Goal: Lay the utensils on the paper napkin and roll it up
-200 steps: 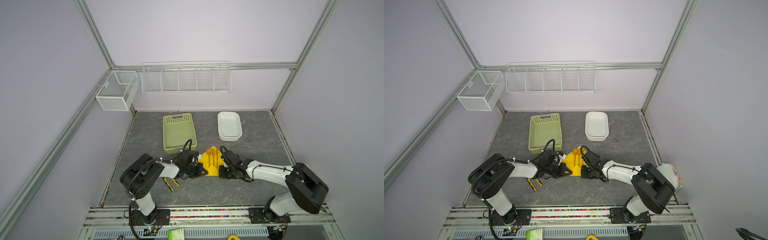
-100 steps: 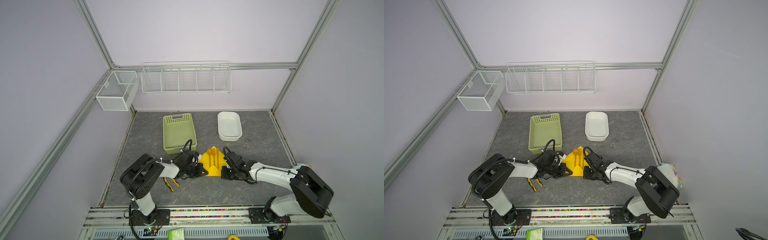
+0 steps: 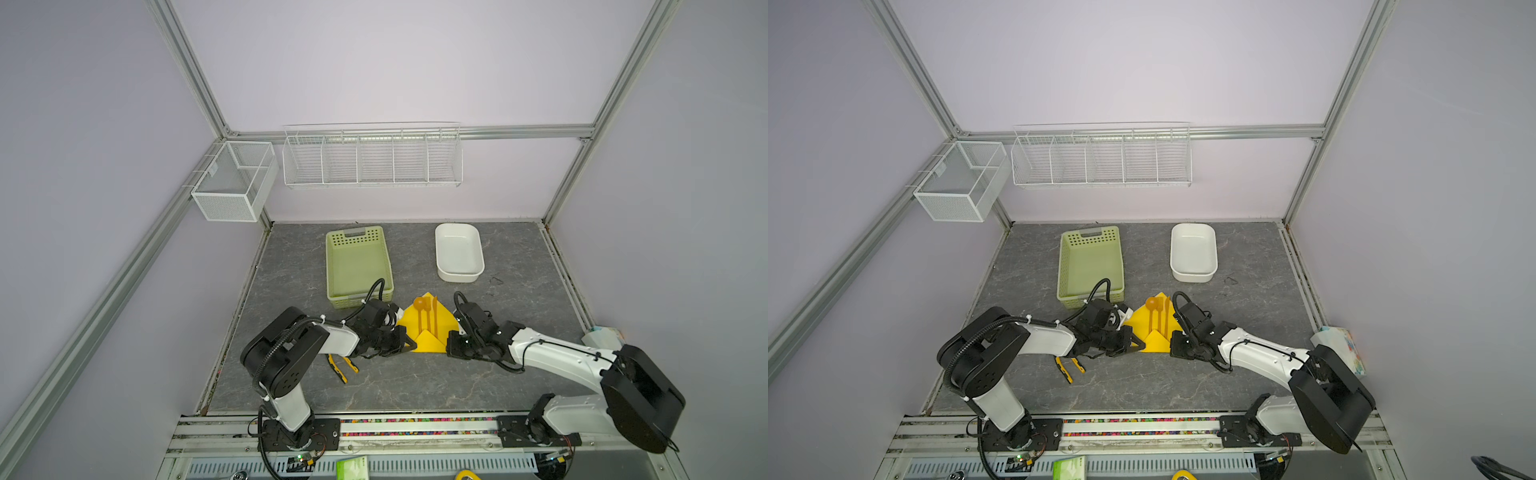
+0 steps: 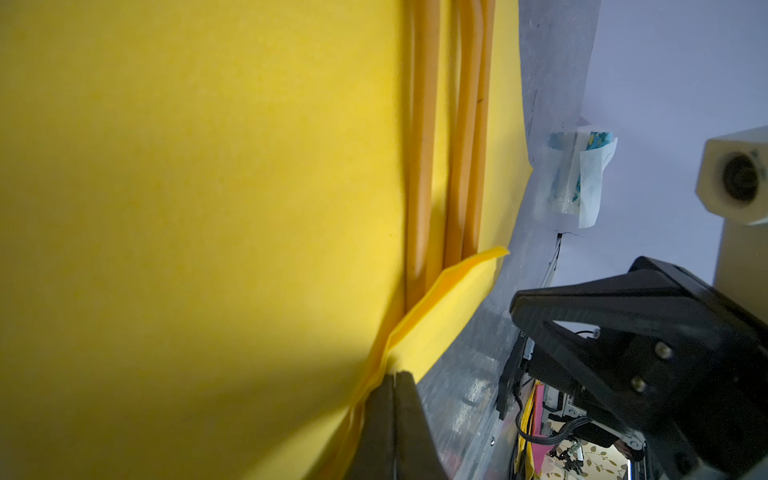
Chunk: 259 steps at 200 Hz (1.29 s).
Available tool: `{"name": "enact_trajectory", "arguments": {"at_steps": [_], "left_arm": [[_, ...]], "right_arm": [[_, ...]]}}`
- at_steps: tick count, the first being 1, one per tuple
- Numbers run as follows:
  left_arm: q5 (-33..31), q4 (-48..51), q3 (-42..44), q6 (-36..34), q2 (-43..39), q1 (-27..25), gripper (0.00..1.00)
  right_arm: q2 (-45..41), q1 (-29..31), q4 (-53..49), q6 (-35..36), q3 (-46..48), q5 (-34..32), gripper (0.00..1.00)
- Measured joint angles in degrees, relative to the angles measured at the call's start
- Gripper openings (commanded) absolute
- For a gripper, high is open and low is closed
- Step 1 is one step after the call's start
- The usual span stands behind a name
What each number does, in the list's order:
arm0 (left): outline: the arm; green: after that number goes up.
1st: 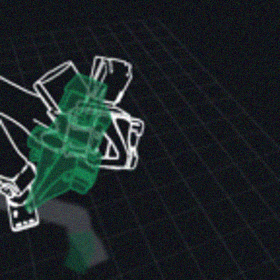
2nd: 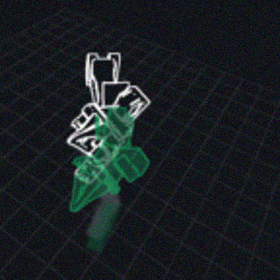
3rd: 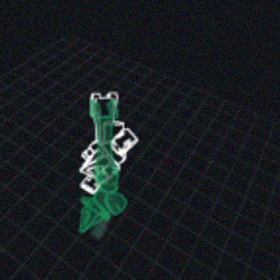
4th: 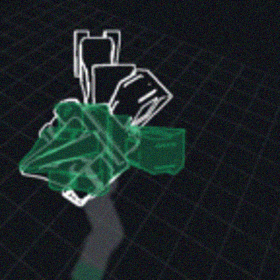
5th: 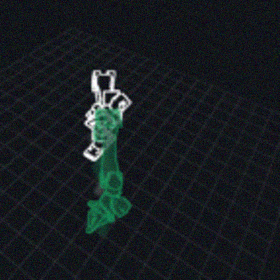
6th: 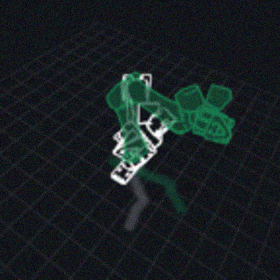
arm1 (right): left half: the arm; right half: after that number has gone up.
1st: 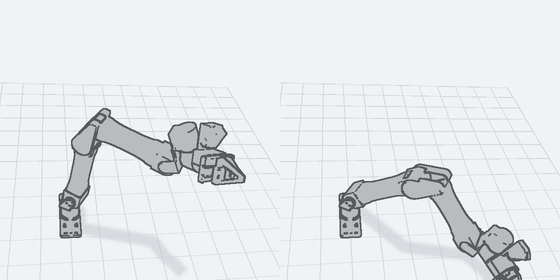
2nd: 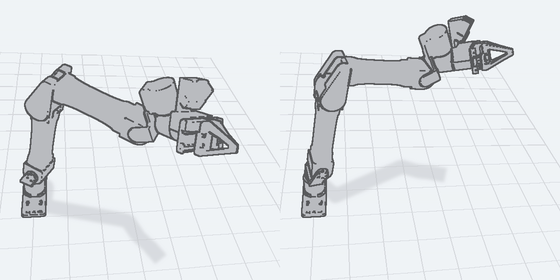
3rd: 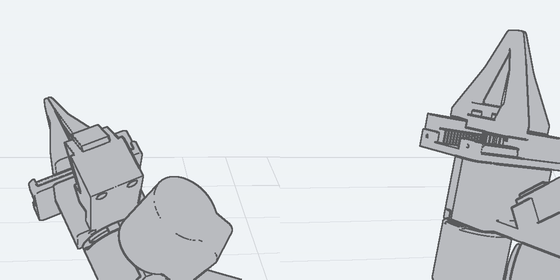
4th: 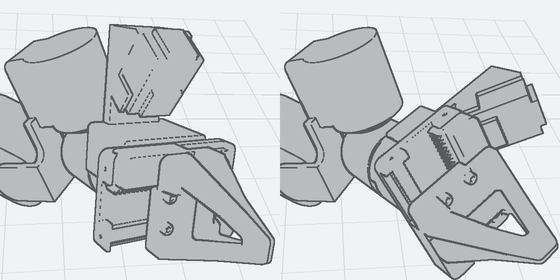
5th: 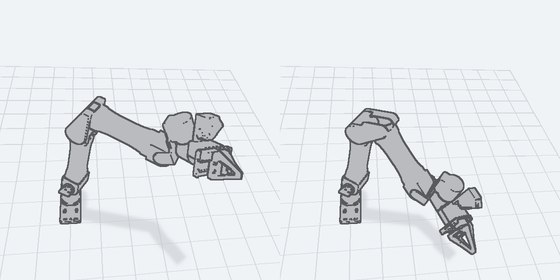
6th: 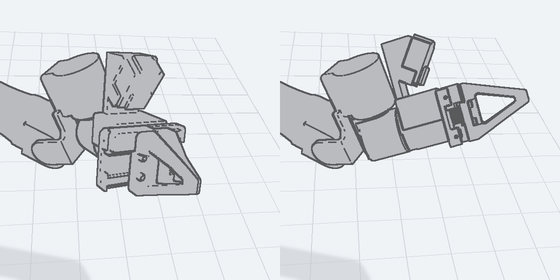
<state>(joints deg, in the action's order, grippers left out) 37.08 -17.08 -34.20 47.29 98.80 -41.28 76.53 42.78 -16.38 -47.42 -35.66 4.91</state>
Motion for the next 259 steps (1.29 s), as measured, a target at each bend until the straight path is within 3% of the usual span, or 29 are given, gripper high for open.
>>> {"name": "enact_trajectory", "arguments": {"at_steps": [85,192,259], "left_arm": [[-0.2,0.9,-0.3,-0.4,-0.2,0.0,0.0],[-4.5,20.0,-8.8,-9.5,-2.8,-1.3,0.0],[-8.5,26.3,-11.1,-12.2,-2.8,-3.1,0.0]], "right_arm": [[6.8,0.0,4.5,0.0,-0.3,3.1,0.08],[8.3,0.0,5.1,-0.2,-1.4,3.5,0.07],[8.5,-0.1,5.3,-0.2,-1.4,3.6,0.07]]}}
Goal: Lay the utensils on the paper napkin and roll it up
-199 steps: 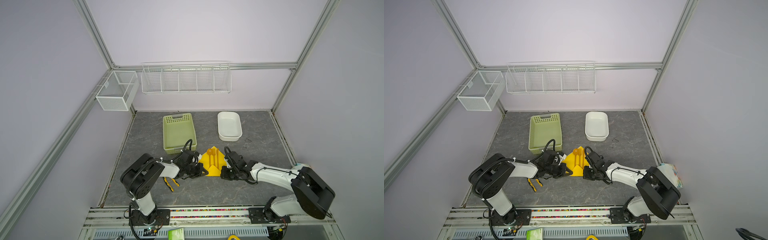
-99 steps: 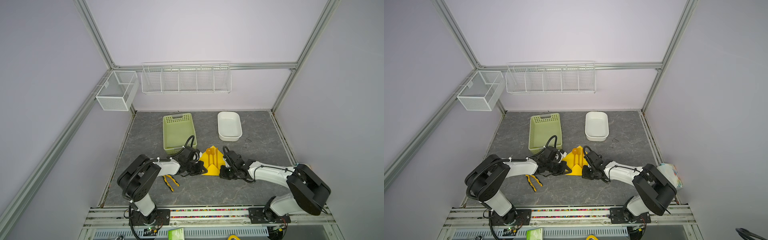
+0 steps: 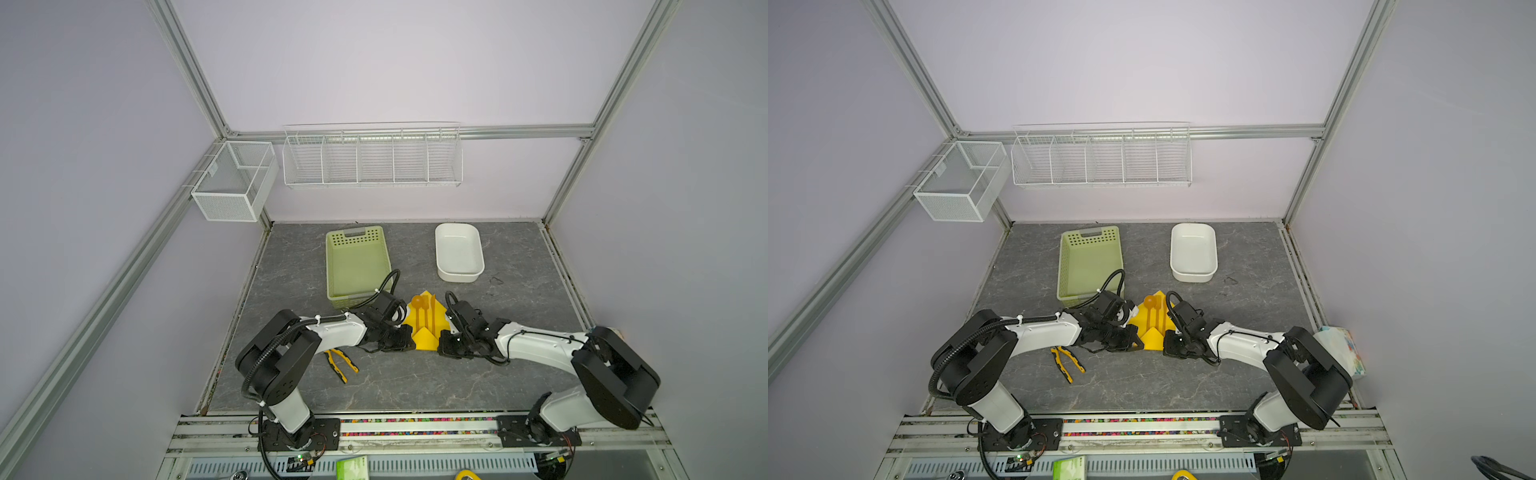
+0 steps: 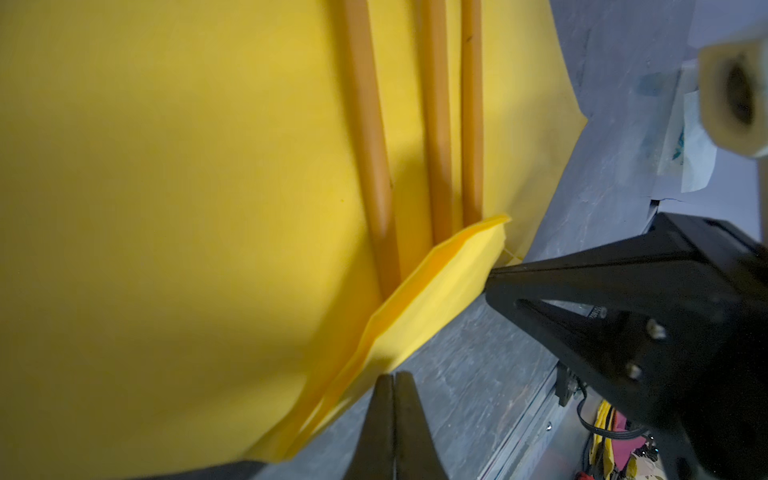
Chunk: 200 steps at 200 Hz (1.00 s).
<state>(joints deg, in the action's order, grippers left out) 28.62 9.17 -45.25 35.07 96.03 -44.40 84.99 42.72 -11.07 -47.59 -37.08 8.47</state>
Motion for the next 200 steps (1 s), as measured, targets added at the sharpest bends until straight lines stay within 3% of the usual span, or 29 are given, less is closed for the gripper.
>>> {"name": "enact_trajectory", "arguments": {"at_steps": [200], "left_arm": [[-4.0,5.1,-1.3,-4.4,0.2,0.3,0.0]], "right_arm": [[0.0,-0.4,0.4,0.0,0.2,0.5,0.07]]}}
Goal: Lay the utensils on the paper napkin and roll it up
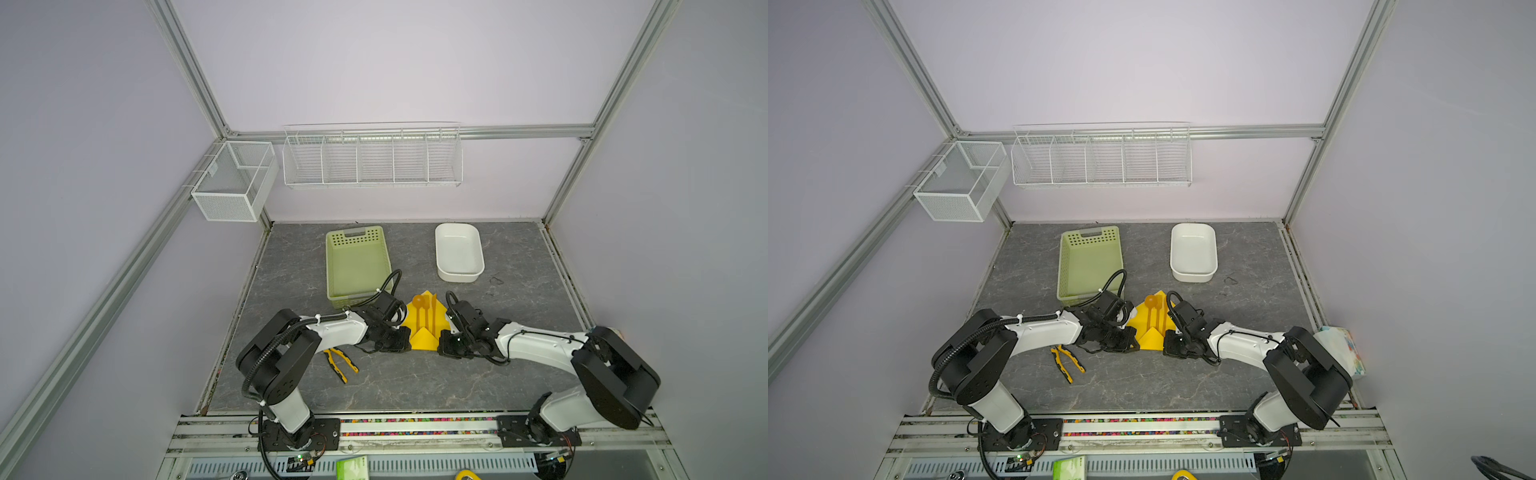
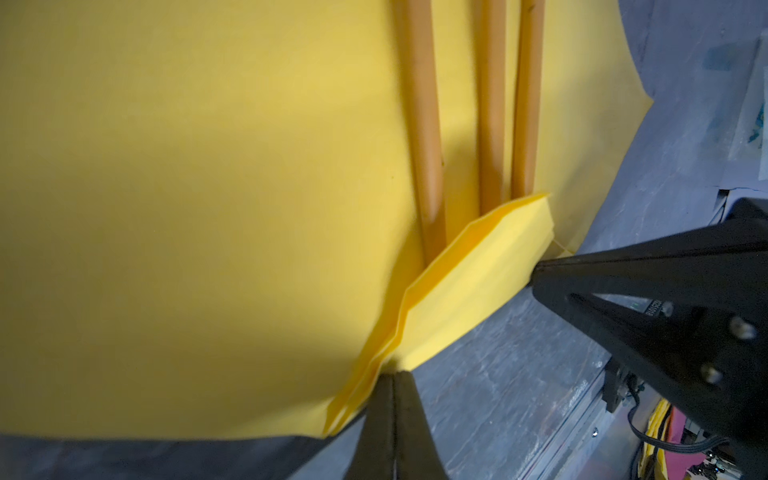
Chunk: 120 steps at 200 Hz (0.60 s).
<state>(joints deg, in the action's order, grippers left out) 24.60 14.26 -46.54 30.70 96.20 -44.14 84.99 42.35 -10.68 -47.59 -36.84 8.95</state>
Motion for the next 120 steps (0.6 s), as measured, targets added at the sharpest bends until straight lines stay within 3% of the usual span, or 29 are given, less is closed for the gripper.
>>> {"name": "enact_trajectory", "arguments": {"at_steps": [120], "left_arm": [[-3.0,5.3,2.1,-2.4,-4.2,5.2,0.0]], "right_arm": [[0.0,-0.3,0.3,0.0,0.1,0.6,0.07]]}}
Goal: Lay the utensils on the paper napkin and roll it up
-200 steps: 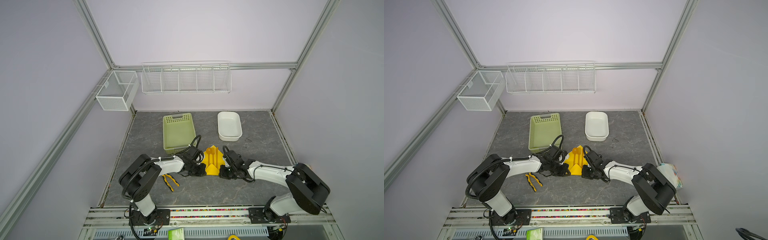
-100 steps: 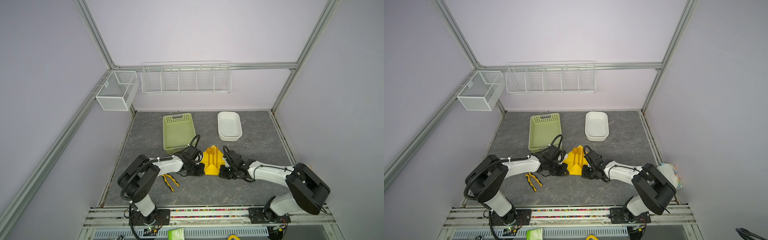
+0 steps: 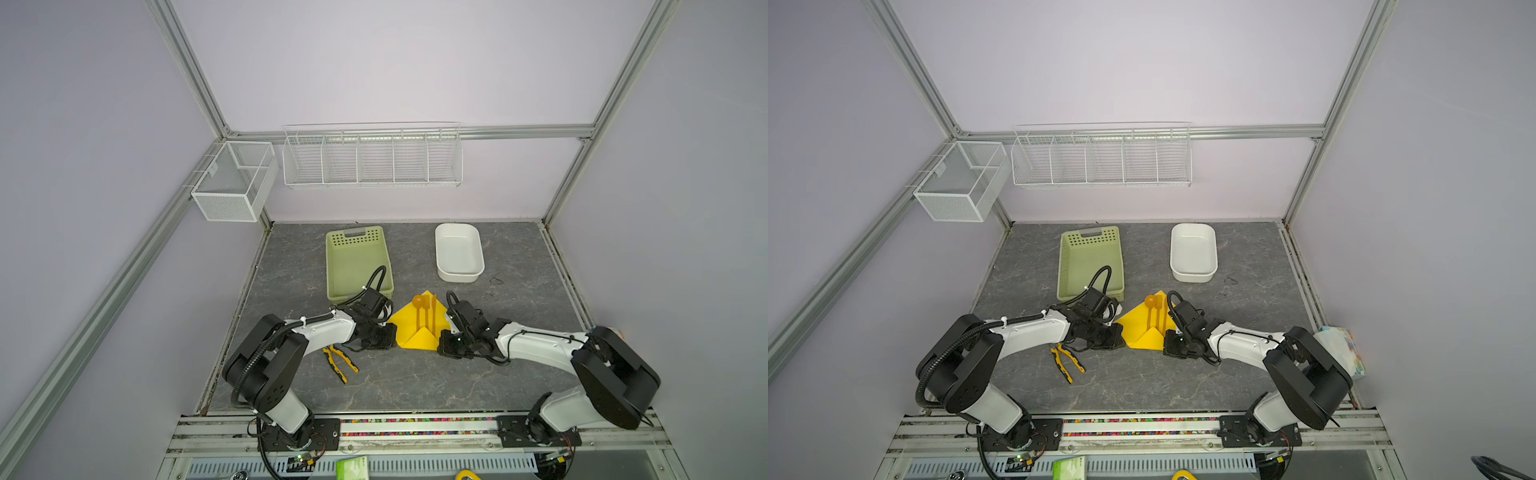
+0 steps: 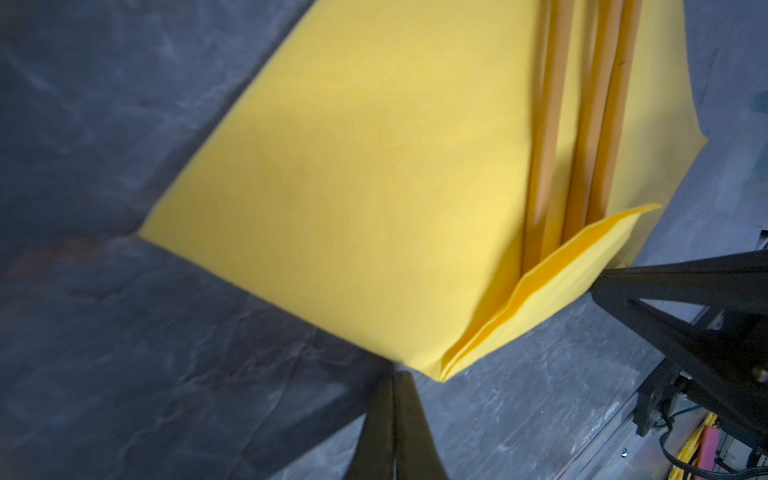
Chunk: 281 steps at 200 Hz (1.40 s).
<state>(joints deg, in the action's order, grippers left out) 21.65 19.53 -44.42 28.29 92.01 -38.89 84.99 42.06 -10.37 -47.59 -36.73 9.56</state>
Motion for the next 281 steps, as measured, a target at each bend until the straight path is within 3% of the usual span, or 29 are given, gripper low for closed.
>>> {"name": "enact_trajectory", "arguments": {"at_steps": [57,118,221,281], "left_arm": [[-0.9,5.8,-6.5,-0.3,-0.7,-3.5,0.0],[3.1,-0.5,-12.5,2.9,3.6,-8.8,0.0],[3.7,-3.8,-13.2,4.2,10.2,-9.0,0.0],[3.7,-4.3,-14.3,4.2,11.3,-9.0,0.0]], "right_arm": [[0.0,-0.2,0.1,0.0,0.0,0.6,0.08],[0.1,-0.3,0.3,-0.1,0.0,1.0,0.13],[-3.0,-0.5,-3.8,0.1,-0.1,1.7,0.26],[-3.8,-4.2,-10.2,4.8,-5.1,2.0,0.33]]}}
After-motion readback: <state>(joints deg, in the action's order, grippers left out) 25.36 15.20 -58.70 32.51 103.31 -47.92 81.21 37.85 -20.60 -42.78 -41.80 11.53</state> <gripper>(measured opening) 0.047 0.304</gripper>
